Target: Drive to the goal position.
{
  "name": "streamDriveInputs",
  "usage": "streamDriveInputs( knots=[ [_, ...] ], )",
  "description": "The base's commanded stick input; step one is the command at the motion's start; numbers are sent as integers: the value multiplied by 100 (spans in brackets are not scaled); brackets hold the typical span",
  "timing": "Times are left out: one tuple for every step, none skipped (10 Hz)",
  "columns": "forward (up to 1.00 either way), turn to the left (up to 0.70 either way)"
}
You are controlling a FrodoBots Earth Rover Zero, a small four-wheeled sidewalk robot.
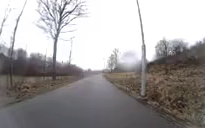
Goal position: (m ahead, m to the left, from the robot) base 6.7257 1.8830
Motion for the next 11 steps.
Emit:
streamDriveInputs(
  knots=[
    [70,0],
    [70,0],
    [70,0],
    [70,0],
    [70,0],
    [70,0],
    [70,0],
    [70,0],
    [70,0],
    [70,0],
    [70,0]
  ],
)
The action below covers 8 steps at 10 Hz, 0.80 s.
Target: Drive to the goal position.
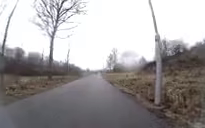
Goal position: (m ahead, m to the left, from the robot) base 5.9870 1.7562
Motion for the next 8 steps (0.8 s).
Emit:
streamDriveInputs(
  knots=[
    [70,0],
    [70,0],
    [70,0],
    [70,0],
    [70,0],
    [70,0],
    [70,0],
    [70,0]
  ],
)
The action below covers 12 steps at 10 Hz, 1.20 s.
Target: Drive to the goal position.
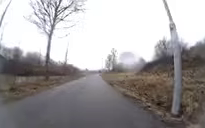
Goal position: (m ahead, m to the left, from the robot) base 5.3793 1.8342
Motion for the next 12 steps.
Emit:
streamDriveInputs(
  knots=[
    [70,0],
    [70,0],
    [70,0],
    [70,0],
    [70,0],
    [70,0],
    [70,0],
    [70,0],
    [70,0],
    [70,0],
    [70,0],
    [70,0]
  ],
)
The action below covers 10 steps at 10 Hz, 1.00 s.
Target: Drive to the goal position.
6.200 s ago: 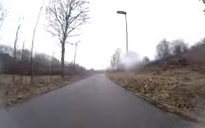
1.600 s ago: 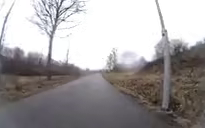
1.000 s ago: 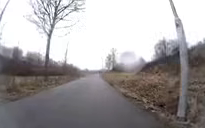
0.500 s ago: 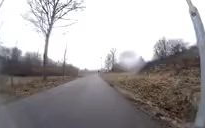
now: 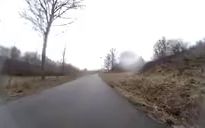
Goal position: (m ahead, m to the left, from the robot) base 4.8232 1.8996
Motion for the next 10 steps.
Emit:
streamDriveInputs(
  knots=[
    [70,0],
    [70,0],
    [70,0],
    [70,0],
    [70,0],
    [70,0],
    [70,0],
    [70,0],
    [70,0],
    [70,0]
  ],
)
